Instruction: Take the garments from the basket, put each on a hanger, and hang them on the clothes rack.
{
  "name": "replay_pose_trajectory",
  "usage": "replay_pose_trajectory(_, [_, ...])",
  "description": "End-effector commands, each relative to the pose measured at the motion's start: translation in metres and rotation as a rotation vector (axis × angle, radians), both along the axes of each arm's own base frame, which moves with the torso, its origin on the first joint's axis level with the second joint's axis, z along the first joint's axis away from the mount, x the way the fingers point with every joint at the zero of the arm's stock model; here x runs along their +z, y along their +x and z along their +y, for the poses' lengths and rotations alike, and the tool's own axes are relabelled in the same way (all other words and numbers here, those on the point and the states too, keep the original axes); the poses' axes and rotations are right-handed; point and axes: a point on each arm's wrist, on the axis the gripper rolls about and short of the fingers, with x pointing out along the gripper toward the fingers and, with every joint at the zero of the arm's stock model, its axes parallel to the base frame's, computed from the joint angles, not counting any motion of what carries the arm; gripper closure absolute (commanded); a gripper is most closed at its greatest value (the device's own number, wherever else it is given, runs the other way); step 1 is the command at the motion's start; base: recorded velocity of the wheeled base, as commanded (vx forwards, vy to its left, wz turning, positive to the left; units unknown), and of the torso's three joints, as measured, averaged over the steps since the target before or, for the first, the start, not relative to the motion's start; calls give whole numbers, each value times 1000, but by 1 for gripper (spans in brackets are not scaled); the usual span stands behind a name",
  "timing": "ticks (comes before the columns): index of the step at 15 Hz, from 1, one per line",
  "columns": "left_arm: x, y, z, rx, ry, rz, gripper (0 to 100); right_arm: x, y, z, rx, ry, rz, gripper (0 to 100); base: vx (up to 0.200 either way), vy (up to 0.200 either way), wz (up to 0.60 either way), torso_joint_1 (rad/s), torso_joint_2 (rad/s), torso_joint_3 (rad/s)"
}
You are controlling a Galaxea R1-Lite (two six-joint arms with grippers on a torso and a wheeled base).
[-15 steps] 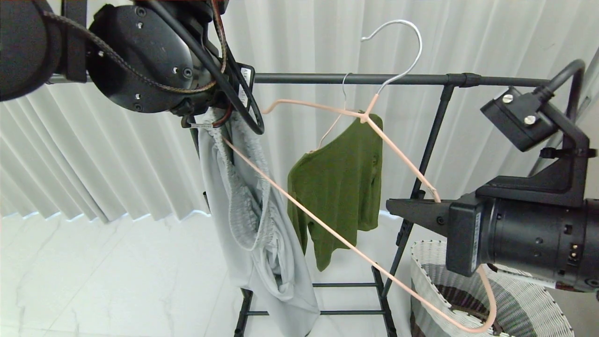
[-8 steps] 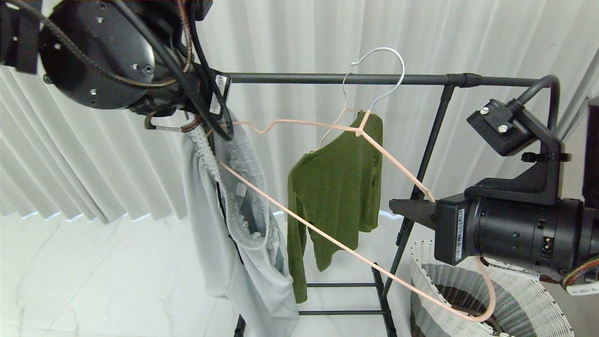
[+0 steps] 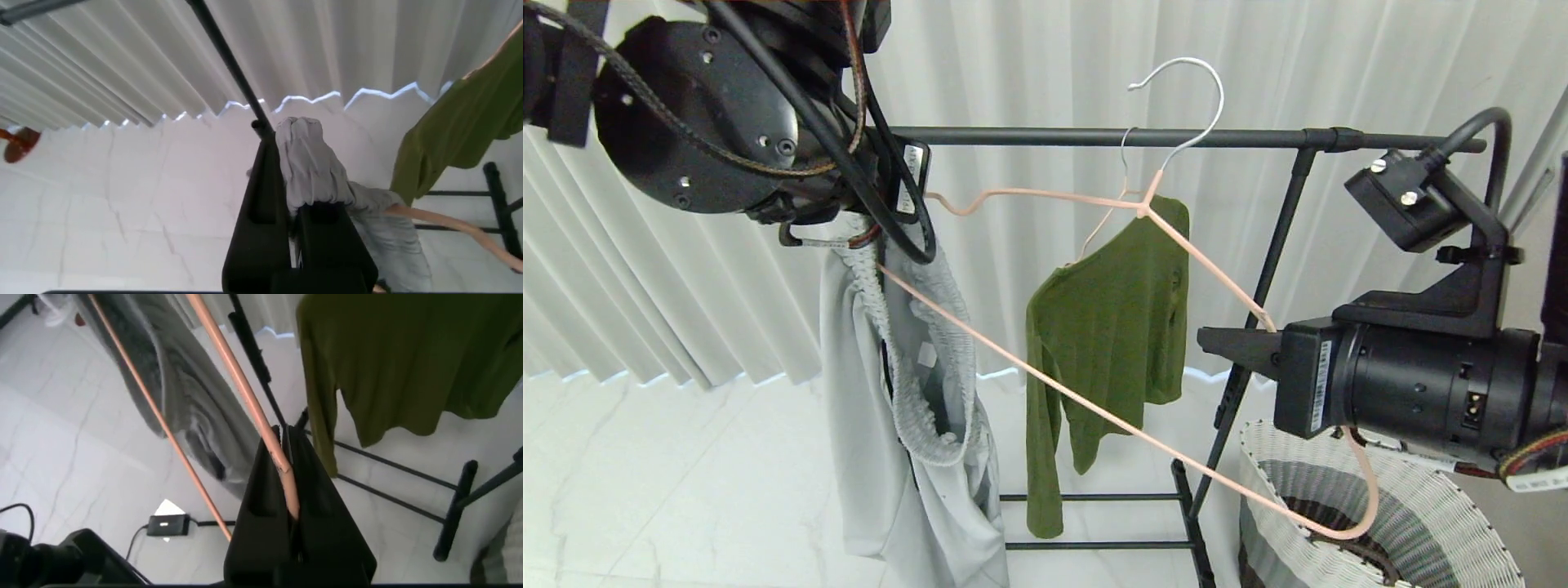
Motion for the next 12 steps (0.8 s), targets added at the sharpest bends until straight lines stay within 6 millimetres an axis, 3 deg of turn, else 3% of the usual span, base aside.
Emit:
replay_pose_trajectory(1, [-5, 7, -5, 6, -3, 9, 100, 5, -19, -1, 79, 43, 22, 100, 0, 0, 0, 0, 0, 0])
replay_pose_trajectory(4, [-1, 7, -5, 7, -17, -5, 100, 3, -38, 1, 218, 57, 100, 100, 0, 0, 0, 0, 0, 0])
replay_pose_trajectory(8, [0, 9, -4, 14, -33, -11, 100, -9, -26, 13, 132, 8, 107, 100, 0, 0, 0, 0, 0, 0])
replay_pose_trajectory(12, [0, 11, 2, 38, -25, -6, 100, -11, -13, 8, 26, -1, 97, 100, 0, 0, 0, 0, 0, 0])
